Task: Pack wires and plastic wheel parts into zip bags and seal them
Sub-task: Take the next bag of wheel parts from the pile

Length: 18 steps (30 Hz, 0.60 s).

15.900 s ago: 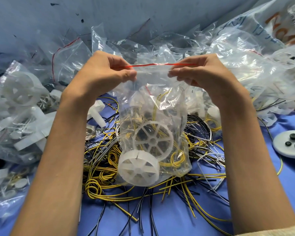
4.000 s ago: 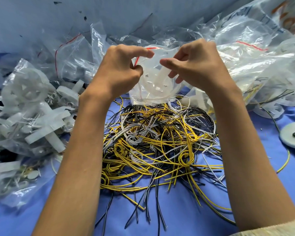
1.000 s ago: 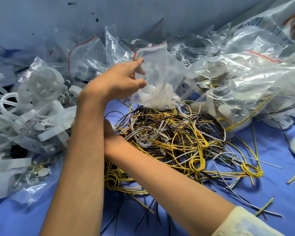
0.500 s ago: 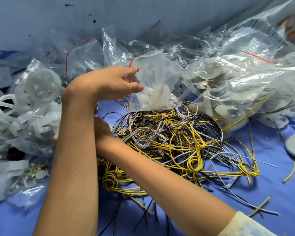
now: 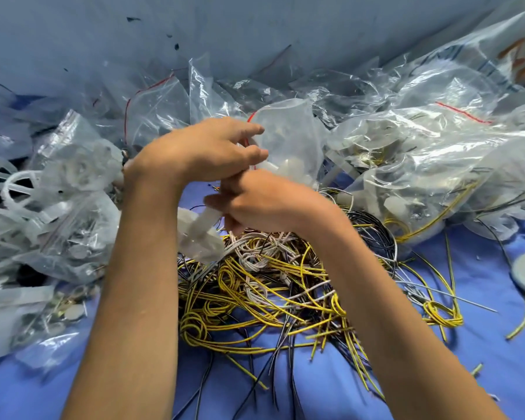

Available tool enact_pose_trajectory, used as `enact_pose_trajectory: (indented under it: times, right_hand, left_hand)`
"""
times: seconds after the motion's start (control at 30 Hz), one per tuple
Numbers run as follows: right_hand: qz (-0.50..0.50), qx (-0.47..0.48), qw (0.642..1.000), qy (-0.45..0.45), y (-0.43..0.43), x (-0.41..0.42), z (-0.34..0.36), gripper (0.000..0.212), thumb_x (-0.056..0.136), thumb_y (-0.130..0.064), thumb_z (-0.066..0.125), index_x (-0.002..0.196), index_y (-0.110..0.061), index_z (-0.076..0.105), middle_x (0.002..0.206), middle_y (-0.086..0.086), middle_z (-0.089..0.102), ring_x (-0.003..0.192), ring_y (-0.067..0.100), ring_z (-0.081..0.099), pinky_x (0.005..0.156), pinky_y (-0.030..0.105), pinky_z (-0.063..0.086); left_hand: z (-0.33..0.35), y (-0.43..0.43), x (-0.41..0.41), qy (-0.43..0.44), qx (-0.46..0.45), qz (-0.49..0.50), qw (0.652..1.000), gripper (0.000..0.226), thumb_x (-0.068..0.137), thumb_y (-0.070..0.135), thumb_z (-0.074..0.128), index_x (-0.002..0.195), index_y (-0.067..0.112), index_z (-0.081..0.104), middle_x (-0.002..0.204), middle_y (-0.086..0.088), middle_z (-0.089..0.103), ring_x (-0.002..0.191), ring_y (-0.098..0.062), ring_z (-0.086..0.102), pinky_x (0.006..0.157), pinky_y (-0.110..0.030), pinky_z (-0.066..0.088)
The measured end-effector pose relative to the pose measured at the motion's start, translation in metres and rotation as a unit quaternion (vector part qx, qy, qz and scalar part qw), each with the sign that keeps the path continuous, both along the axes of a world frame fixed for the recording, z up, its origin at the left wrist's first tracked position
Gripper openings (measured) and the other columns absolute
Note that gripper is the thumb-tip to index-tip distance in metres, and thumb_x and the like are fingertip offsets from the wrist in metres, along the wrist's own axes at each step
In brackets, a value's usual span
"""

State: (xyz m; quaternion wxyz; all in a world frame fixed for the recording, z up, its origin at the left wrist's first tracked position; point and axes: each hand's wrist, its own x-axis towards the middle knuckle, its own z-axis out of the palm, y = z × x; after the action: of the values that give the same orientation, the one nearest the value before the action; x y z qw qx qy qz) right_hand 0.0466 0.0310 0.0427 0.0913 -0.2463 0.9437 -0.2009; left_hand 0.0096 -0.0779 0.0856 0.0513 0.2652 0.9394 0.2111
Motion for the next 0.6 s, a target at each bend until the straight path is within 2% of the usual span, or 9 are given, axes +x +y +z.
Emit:
enact_pose_trajectory:
  times: [0.07, 0.1, 0.13, 0.2, 0.27, 0.33, 0.43, 0.53, 0.6]
  right_hand:
    - [0.0, -0.027, 0.999, -0.041, 0.007, 0.01, 0.013, 0.026, 0.096, -0.031, 0.049, 0.076, -0.019, 0.06, 0.071, -0.006, 0.067, 0.062, -0.001, 0.062, 0.074, 0.032, 0.052]
    - [0.004, -0.046, 0.996, -0.071, 0.013, 0.017, 0.019, 0.024, 0.097, -0.029, 0.05, 0.082, -0.014, 0.061, 0.075, -0.003, 0.069, 0.067, 0.005, 0.065, 0.076, 0.032, 0.054]
    - [0.005, -0.061, 0.994, -0.091, 0.018, 0.024, 0.025, 0.023, 0.097, -0.026, 0.05, 0.087, -0.009, 0.062, 0.078, 0.001, 0.069, 0.071, 0.011, 0.067, 0.077, 0.031, 0.055]
    - [-0.005, -0.087, 0.989, -0.117, 0.031, 0.033, 0.037, 0.024, 0.097, -0.022, 0.049, 0.094, -0.002, 0.061, 0.08, 0.004, 0.068, 0.07, 0.014, 0.066, 0.073, 0.025, 0.054]
    - [-0.03, -0.102, 0.989, -0.108, 0.045, 0.039, 0.046, 0.021, 0.098, -0.02, 0.048, 0.094, -0.004, 0.06, 0.078, 0.004, 0.066, 0.068, 0.012, 0.064, 0.068, 0.02, 0.052]
    - [-0.052, -0.129, 0.987, -0.085, 0.06, 0.044, 0.054, 0.019, 0.098, -0.018, 0.047, 0.094, -0.005, 0.061, 0.079, 0.004, 0.066, 0.068, 0.011, 0.063, 0.066, 0.019, 0.051]
    - [-0.084, -0.202, 0.976, -0.015, 0.077, 0.045, 0.057, 0.018, 0.099, -0.012, 0.043, 0.097, -0.003, 0.058, 0.081, 0.004, 0.065, 0.069, 0.01, 0.062, 0.067, 0.022, 0.05]
    - [-0.119, -0.342, 0.931, 0.039, 0.081, 0.038, 0.055, 0.015, 0.101, -0.009, 0.038, 0.096, -0.006, 0.052, 0.079, 0.003, 0.061, 0.074, 0.011, 0.062, 0.077, 0.029, 0.054]
    - [-0.125, -0.414, 0.901, 0.036, 0.078, 0.033, 0.051, 0.013, 0.101, -0.007, 0.035, 0.097, -0.006, 0.048, 0.089, 0.012, 0.063, 0.085, 0.02, 0.063, 0.084, 0.033, 0.054]
  left_hand:
    - [-0.002, 0.002, 0.001, 0.008, 0.022, -0.007, 1.0, 0.048, 0.095, 0.03, 0.052, 0.141, 0.023, 0.042, 0.115, 0.011, 0.063, 0.094, -0.003, 0.059, 0.081, -0.009, 0.04]
    - [-0.003, 0.003, 0.001, 0.016, 0.029, -0.011, 0.999, 0.045, 0.095, 0.027, 0.053, 0.139, 0.023, 0.045, 0.107, 0.014, 0.064, 0.078, 0.005, 0.058, 0.069, -0.002, 0.038]
    - [-0.004, 0.003, 0.001, 0.026, 0.037, -0.015, 0.999, 0.044, 0.094, 0.024, 0.053, 0.137, 0.022, 0.047, 0.102, 0.017, 0.064, 0.065, 0.012, 0.055, 0.06, 0.001, 0.036]
    - [-0.006, 0.003, 0.001, 0.042, 0.056, -0.014, 0.997, 0.042, 0.092, 0.016, 0.056, 0.134, 0.022, 0.051, 0.091, 0.022, 0.064, 0.056, 0.017, 0.052, 0.054, 0.001, 0.036]
    - [-0.007, 0.003, 0.001, 0.044, 0.07, -0.009, 0.997, 0.045, 0.089, 0.007, 0.056, 0.131, 0.022, 0.054, 0.081, 0.026, 0.061, 0.053, 0.016, 0.052, 0.05, -0.003, 0.039]
    - [-0.007, 0.005, 0.002, 0.041, 0.074, -0.015, 0.996, 0.051, 0.086, 0.0, 0.054, 0.13, 0.024, 0.054, 0.086, 0.025, 0.062, 0.056, 0.01, 0.055, 0.05, -0.007, 0.043]
    - [-0.006, 0.01, 0.003, 0.036, 0.083, -0.034, 0.995, 0.051, 0.084, 0.003, 0.058, 0.13, 0.024, 0.054, 0.098, 0.017, 0.064, 0.067, -0.006, 0.057, 0.057, -0.015, 0.045]
    - [-0.006, 0.013, 0.005, 0.042, 0.105, -0.045, 0.993, 0.05, 0.083, 0.003, 0.061, 0.128, 0.027, 0.057, 0.095, 0.008, 0.065, 0.073, -0.02, 0.058, 0.066, -0.027, 0.049]
    - [-0.007, 0.015, 0.006, 0.056, 0.133, -0.055, 0.988, 0.044, 0.082, 0.001, 0.061, 0.117, 0.028, 0.064, 0.083, 0.005, 0.067, 0.074, -0.022, 0.056, 0.068, -0.027, 0.047]
